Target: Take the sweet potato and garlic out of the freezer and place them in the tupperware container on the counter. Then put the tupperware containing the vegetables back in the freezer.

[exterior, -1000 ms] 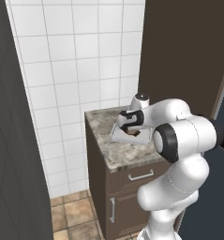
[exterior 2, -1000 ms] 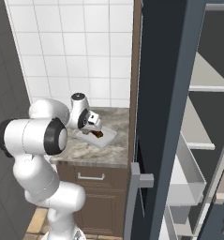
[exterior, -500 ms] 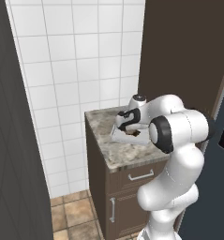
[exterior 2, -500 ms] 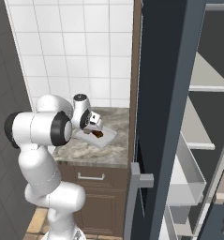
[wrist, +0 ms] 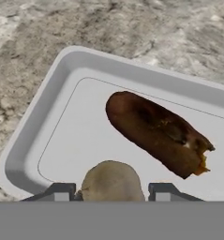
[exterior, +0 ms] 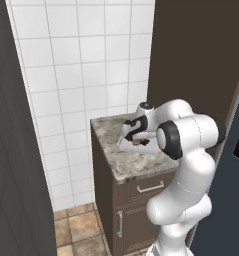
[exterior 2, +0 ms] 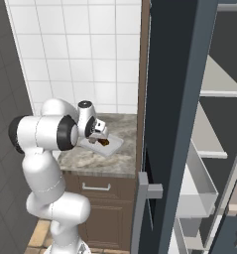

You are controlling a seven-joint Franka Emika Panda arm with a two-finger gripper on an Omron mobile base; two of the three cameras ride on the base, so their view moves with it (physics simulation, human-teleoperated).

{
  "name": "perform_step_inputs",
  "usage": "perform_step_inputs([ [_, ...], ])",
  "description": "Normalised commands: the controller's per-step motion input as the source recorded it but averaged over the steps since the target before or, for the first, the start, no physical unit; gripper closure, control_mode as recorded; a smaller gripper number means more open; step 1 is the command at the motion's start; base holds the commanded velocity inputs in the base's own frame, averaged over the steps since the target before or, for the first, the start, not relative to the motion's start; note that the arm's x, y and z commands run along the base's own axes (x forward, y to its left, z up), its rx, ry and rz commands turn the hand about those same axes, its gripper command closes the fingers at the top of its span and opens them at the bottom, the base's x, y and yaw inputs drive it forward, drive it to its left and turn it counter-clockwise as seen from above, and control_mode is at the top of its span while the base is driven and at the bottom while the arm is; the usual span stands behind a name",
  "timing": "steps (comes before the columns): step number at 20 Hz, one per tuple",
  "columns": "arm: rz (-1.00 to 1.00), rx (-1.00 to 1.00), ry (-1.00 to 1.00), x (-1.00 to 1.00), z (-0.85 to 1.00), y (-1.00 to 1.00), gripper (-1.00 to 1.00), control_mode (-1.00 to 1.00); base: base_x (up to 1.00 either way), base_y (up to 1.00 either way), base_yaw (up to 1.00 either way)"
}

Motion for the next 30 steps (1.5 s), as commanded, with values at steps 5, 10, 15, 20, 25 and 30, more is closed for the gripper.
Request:
perform_step_inputs([
  [5, 0.00, 0.00, 0.00, 0.04, 0.00, 0.00, -1.00, -1.00, 0.00, 0.00, 0.00],
  [10, -0.01, 0.00, -0.05, -0.11, 0.20, -0.01, -1.00, -1.00, 0.00, 0.00, 0.00],
  [15, -0.12, 0.00, 0.00, -0.40, 0.41, -0.25, -1.00, -1.00, 0.00, 0.00, 0.00],
  [20, -0.21, 0.01, 0.11, -0.36, 0.27, -0.42, -1.00, -1.00, 0.00, 0.00, 0.00],
  [25, -0.18, 0.00, 0.18, -0.02, 0.14, -0.27, -1.00, -1.00, 0.00, 0.00, 0.00],
  [30, -0.08, 0.00, 0.13, 0.00, 0.01, -0.23, -1.00, -1.00, 0.00, 0.00, 0.00],
])
